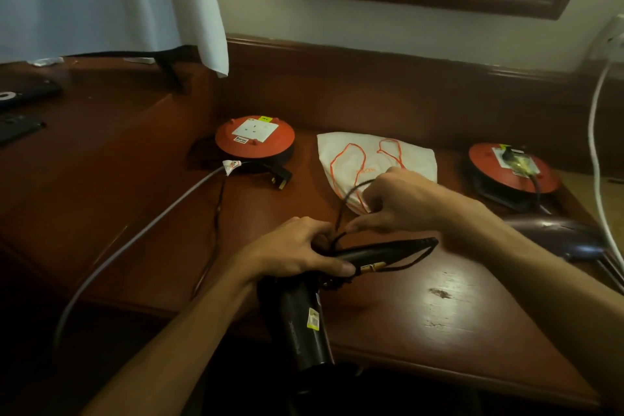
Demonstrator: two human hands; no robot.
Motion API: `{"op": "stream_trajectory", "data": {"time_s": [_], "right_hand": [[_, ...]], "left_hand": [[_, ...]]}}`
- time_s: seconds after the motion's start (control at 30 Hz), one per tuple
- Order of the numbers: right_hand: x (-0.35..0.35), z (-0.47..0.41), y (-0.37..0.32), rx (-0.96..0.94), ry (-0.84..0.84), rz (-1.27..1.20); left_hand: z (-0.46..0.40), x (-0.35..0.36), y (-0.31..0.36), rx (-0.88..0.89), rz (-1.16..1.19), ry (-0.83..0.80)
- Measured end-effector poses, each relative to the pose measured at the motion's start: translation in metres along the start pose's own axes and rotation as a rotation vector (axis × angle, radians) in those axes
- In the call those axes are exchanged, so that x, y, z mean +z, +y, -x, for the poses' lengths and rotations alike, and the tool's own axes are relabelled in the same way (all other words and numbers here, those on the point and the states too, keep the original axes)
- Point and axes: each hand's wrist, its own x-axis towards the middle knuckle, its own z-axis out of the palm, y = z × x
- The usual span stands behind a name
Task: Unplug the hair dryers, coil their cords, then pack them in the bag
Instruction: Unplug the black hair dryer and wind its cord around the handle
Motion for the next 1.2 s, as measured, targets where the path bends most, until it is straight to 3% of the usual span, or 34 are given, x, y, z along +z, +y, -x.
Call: {"op": "stream_trajectory", "data": {"time_s": [0.17, 0.33, 0.57, 0.67, 0.87, 1.07, 1.2], "right_hand": [[-0.017, 0.025, 0.018, 0.093, 0.075, -0.028], [-0.019, 0.071, 0.030, 0.158, 0.287, -0.167], [0.039, 0.113, -0.014, 0.093, 0.097, -0.670], [0.071, 0.117, -0.022, 0.122, 0.102, -0.789], [0.082, 0.109, -0.021, 0.143, -0.005, -0.720], [0.112, 0.079, 0.009, 0.210, 0.105, -0.633], [0.106, 0.058, 0.011, 0.126, 0.135, -0.812]], "left_hand": [[0.000, -0.002, -0.004, -0.024, 0.076, -0.012], [-0.004, -0.003, -0.005, -0.040, 0.147, 0.001], [-0.013, -0.005, -0.010, -0.022, 0.096, 0.082], [-0.013, -0.002, -0.010, -0.002, 0.068, 0.099], [-0.011, 0.001, -0.002, -0.006, 0.056, 0.077], [-0.006, -0.003, -0.001, 0.013, 0.128, 0.068], [0.004, -0.007, -0.005, 0.042, 0.209, 0.082]]}}
